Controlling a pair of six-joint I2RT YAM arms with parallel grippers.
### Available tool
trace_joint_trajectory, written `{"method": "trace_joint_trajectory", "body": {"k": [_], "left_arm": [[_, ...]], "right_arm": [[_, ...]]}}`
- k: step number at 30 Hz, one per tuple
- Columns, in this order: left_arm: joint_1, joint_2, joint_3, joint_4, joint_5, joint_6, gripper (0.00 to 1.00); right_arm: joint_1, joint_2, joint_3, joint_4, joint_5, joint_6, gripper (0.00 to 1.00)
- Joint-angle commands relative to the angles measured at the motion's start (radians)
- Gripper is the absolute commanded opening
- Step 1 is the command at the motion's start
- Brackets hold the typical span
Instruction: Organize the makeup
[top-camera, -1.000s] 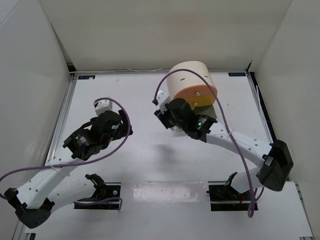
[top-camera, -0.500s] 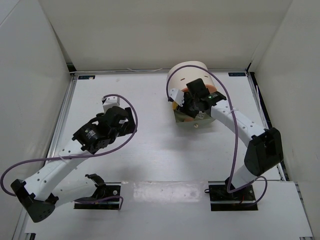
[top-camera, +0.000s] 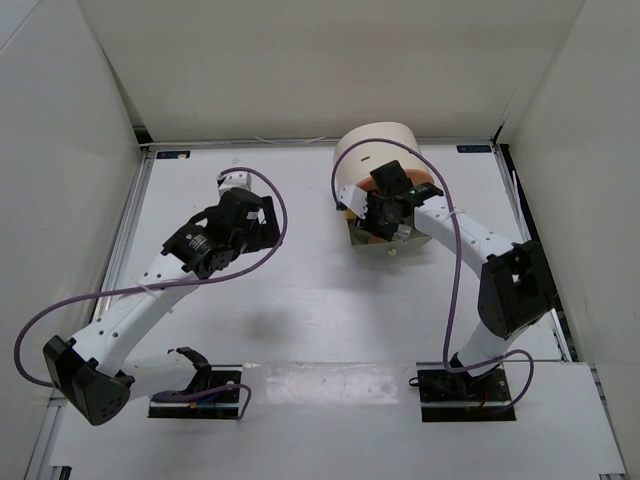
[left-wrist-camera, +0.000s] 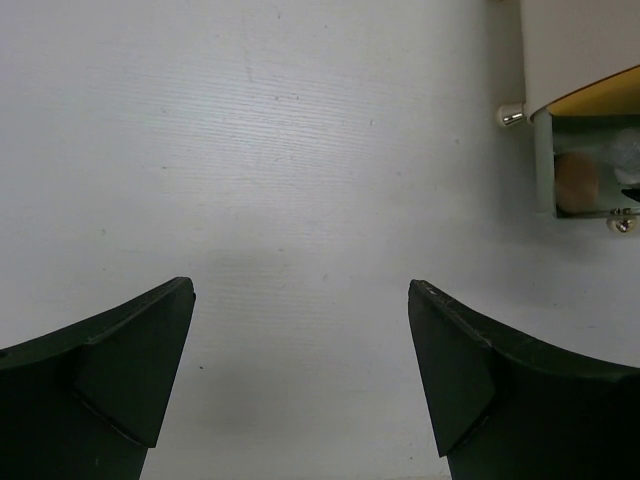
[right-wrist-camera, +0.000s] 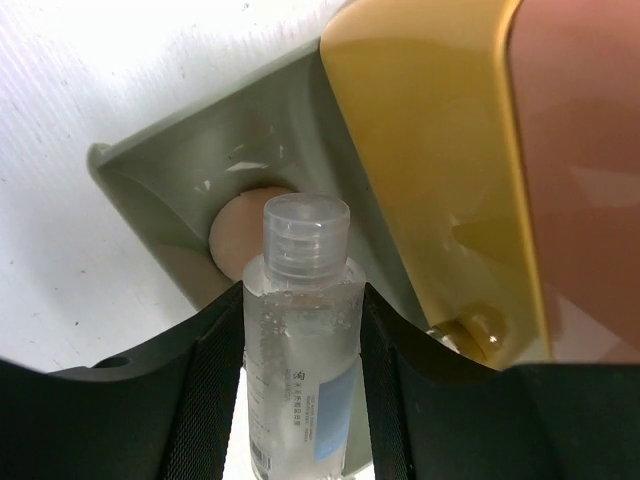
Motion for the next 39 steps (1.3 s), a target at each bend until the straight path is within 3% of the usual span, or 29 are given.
{"method": "trace_joint_trajectory", "body": {"k": [1, 2, 3, 5, 7, 8, 17, 20, 21, 23, 28, 32, 35, 36, 39], "left_arm": [[0.005, 0.004, 0.036, 0.031, 0.044, 0.028, 0.98], [0.008, 0.007, 0.036, 0.037, 0.044, 0.03, 0.98], [0.009, 0.007, 0.036, 0.049, 0.049, 0.031, 0.98], [0.014, 0.013, 0.039, 0.074, 0.054, 0.042, 0.98], [0.028, 0.037, 0.057, 0.086, 0.067, 0.06, 0.98], [0.035, 0.043, 0.063, 0.092, 0.077, 0.068, 0.98], [0.181, 0.166, 0.162, 0.255, 0.312, 0.178, 0.98], [0.223, 0.273, 0.247, 0.328, 0.4, 0.247, 0.98], [0.241, 0.337, 0.305, 0.35, 0.493, 0.288, 0.98], [0.262, 0.423, 0.379, 0.381, 0.576, 0.324, 0.98], [0.315, 0.791, 0.735, 0.418, 0.969, 0.473, 0.98], [0.365, 1.114, 1.164, 0.436, 1.343, 0.525, 0.98], [0.405, 1.289, 1.272, 0.69, 1.595, 0.405, 0.98], [0.416, 1.307, 1.245, 1.008, 1.644, 0.225, 0.98], [0.443, 1.393, 1.211, 1.429, 1.718, -0.095, 0.98]], "right_arm": [[-0.011, -0.01, 0.009, 0.045, 0.005, -0.006, 0.33], [-0.014, -0.01, 0.014, 0.042, 0.007, -0.004, 0.38], [-0.011, -0.016, 0.014, 0.045, 0.008, -0.003, 0.5], [-0.011, -0.031, 0.012, 0.042, -0.008, 0.005, 0.59], [-0.011, -0.05, 0.018, 0.042, -0.027, 0.025, 0.77], [-0.011, -0.054, 0.018, 0.042, -0.036, 0.028, 0.98], [0.019, -0.203, -0.006, 0.078, -0.015, 0.132, 0.99], [0.019, -0.307, -0.07, 0.173, 0.042, 0.32, 0.99], [0.016, -0.335, -0.087, 0.207, 0.048, 0.377, 0.99], [0.013, -0.399, -0.153, 0.218, 0.164, 0.544, 0.99], [0.013, -0.525, -0.283, 0.165, 0.269, 0.816, 0.96], [0.019, -0.608, -0.38, 0.1, 0.22, 0.884, 0.95], [0.019, -0.636, -0.435, 0.068, 0.196, 0.902, 0.96], [0.019, -0.633, -0.445, 0.06, 0.171, 0.896, 0.96], [0.026, -0.617, -0.472, 0.048, 0.153, 0.902, 0.98]]}}
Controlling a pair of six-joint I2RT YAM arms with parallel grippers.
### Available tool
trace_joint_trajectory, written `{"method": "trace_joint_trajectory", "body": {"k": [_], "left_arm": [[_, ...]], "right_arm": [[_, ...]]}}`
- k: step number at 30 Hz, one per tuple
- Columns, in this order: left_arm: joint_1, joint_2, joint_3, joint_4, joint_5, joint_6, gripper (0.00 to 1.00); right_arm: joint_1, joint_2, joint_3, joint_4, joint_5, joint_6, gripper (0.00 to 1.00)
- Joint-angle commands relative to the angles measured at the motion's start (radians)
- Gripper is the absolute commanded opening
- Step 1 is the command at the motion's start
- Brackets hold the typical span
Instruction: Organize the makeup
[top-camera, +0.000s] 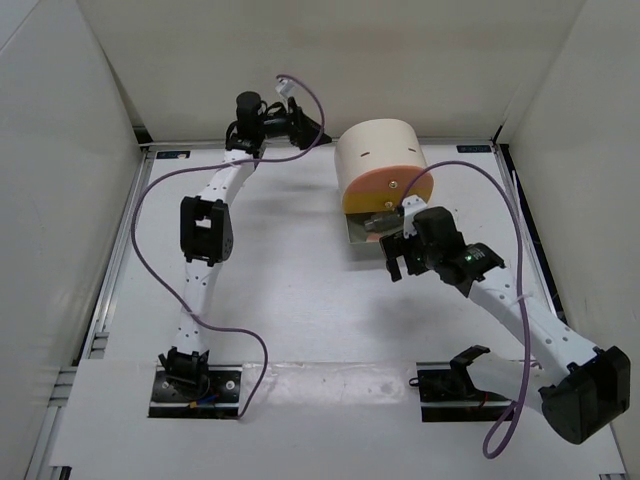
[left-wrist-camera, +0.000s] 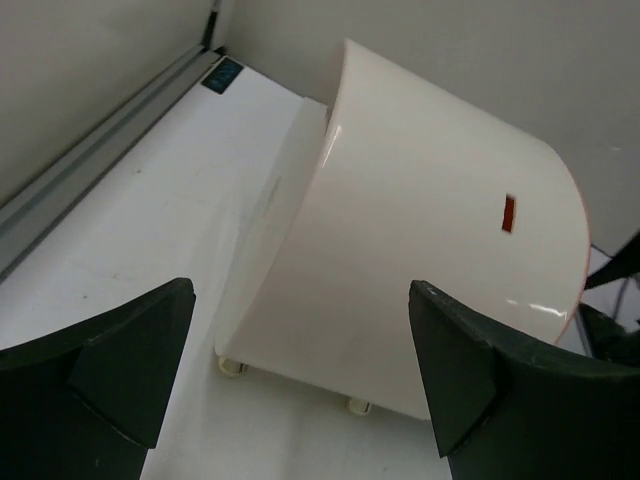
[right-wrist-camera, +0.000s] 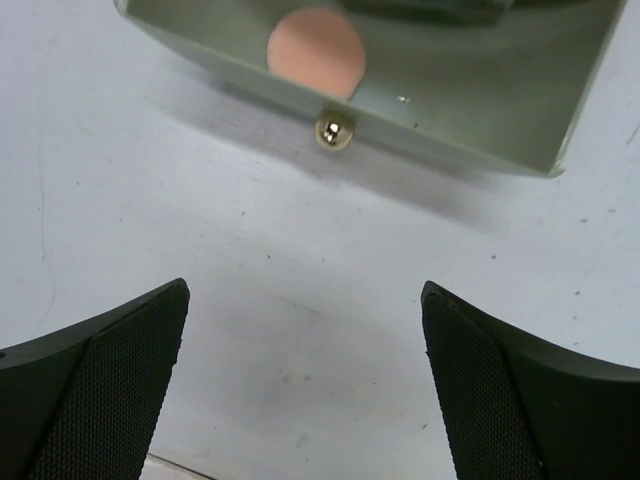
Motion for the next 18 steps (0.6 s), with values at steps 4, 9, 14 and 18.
{"method": "trace_joint_trajectory", "body": {"k": [4, 9, 14, 18], "left_arm": [[0.028, 0.109, 0.117, 0.515, 0.257, -0.259, 0.98], [0.009, 0.078, 0.024, 0.481, 0.238, -0.066, 0.98], [0.002, 0.156, 0.082, 0.576, 0.178, -0.083, 0.98], [-0.021, 0.191, 0.101, 0.634, 0.144, -0.103, 0.98]], "right_arm": [[0.007, 0.018, -0.049, 0.001, -0.053, 0.069, 0.99], [0.019, 0.049, -0.121, 0.08, -0.105, 0.132, 0.99], [0.049, 0.049, -0.189, 0.209, -0.038, 0.216, 0.99], [0.077, 0.095, -0.216, 0.325, 0.116, 0.273, 0.95]]}}
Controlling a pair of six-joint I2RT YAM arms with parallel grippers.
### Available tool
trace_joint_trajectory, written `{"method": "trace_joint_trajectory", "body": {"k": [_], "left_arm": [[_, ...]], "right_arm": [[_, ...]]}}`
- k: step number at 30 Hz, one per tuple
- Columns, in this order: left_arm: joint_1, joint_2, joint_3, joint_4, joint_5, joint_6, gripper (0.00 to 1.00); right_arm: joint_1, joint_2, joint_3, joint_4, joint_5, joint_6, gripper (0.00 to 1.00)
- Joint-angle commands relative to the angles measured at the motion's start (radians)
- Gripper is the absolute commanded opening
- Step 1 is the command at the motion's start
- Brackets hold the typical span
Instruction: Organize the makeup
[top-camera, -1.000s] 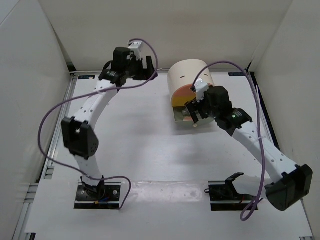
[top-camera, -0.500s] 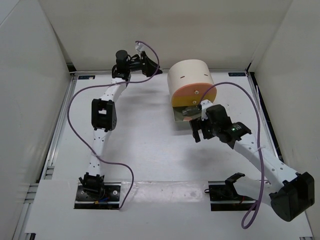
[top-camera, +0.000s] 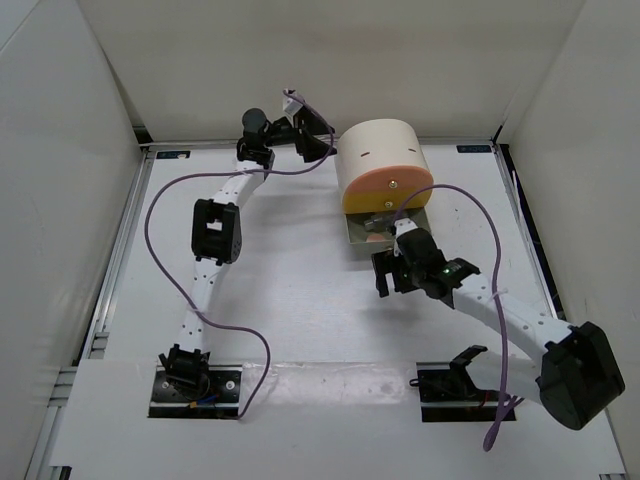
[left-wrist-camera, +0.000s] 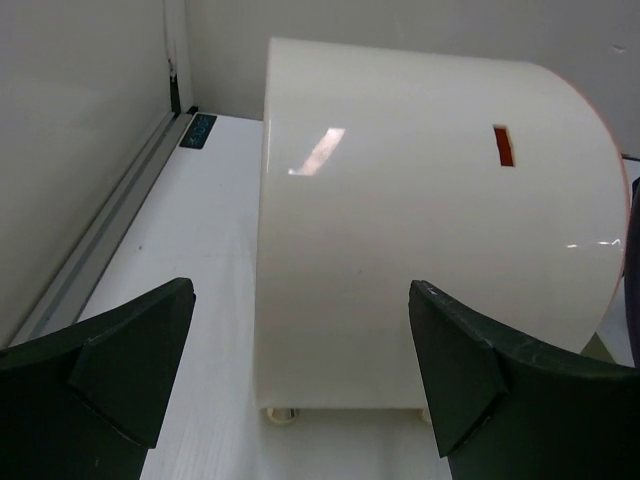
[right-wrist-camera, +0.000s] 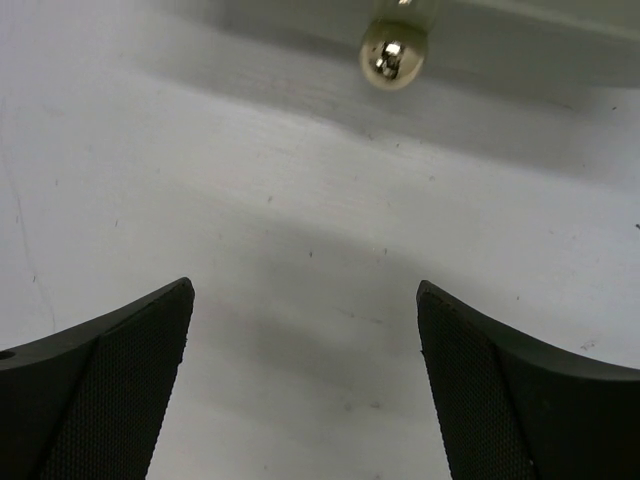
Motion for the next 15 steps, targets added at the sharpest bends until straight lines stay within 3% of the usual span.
{"method": "trace_joint_trajectory", "body": {"k": [1, 3, 7, 9, 15], "left_arm": [[-0.019, 0.006, 0.048, 0.087, -0.029, 0.002, 0.98], [-0.031, 0.021, 0.048, 0.127, -0.041, -0.018, 0.98], [-0.042, 0.037, 0.036, 0.186, -0.047, -0.061, 0.98], [-0.045, 0.034, 0.02, 0.206, -0.038, -0.074, 0.98], [-0.046, 0.031, 0.005, 0.225, -0.024, -0.088, 0.98]], "right_arm": [[0.016, 0.039, -0.013, 0.196, 0.146, 0.082, 0.93], [0.026, 0.074, -0.024, 0.294, 0.201, 0.085, 0.82], [0.023, 0.155, -0.017, 0.423, 0.296, 0.033, 0.71], [0.023, 0.192, -0.004, 0.48, 0.361, 0.018, 0.58], [-0.002, 0.303, 0.036, 0.58, 0.425, -0.021, 0.37]]}}
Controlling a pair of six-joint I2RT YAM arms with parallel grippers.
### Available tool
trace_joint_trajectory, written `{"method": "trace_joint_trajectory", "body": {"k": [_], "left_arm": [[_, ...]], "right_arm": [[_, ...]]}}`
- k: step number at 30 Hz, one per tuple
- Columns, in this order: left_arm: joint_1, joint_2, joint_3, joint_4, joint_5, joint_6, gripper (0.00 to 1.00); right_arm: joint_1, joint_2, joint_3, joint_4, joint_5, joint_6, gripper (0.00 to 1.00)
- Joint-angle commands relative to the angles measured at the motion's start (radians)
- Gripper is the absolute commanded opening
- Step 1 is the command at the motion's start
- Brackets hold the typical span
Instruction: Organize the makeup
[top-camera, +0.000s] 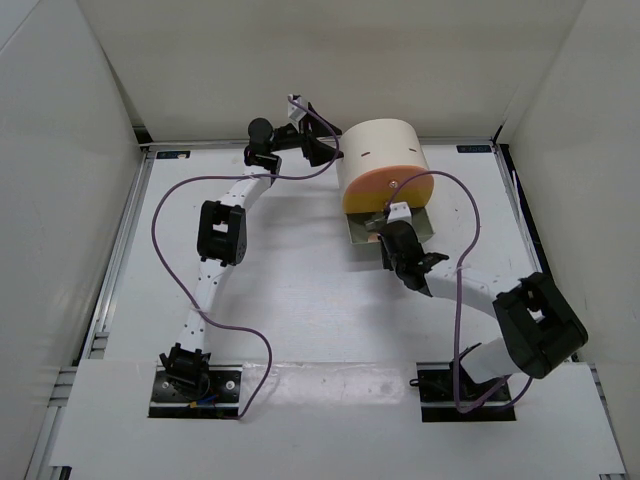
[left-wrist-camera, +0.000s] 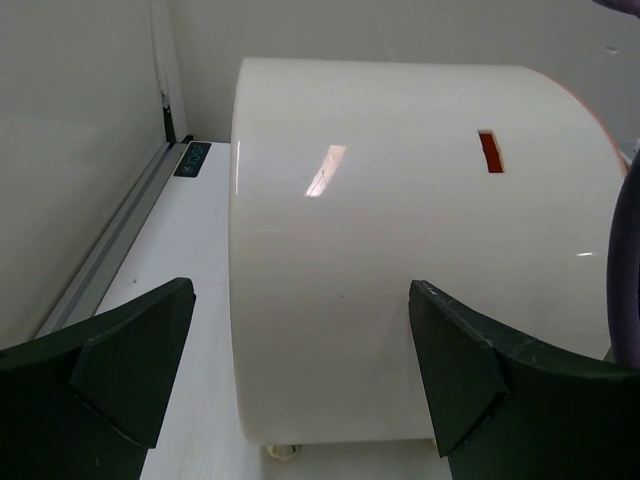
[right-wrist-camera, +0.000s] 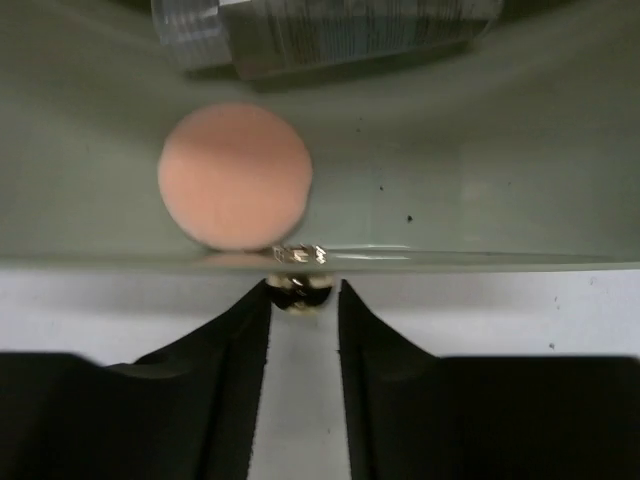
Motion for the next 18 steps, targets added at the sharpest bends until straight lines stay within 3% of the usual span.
{"method": "trace_joint_trajectory", "body": {"k": [1, 7, 18], "left_arm": [[-0.008, -0.019, -0.009, 0.045, 0.007, -0.017, 0.98], [-0.017, -0.019, -0.024, 0.071, 0.01, -0.037, 0.98], [-0.033, -0.025, -0.046, 0.084, 0.019, -0.051, 0.98]], "right_arm": [[-0.027, 0.029, 0.049, 0.171, 0.092, -0.016, 0.33], [-0.033, 0.039, 0.03, 0.373, 0.153, -0.022, 0.24], [-0.034, 0.201, 0.082, 0.667, 0.214, 0.0, 0.28]]}}
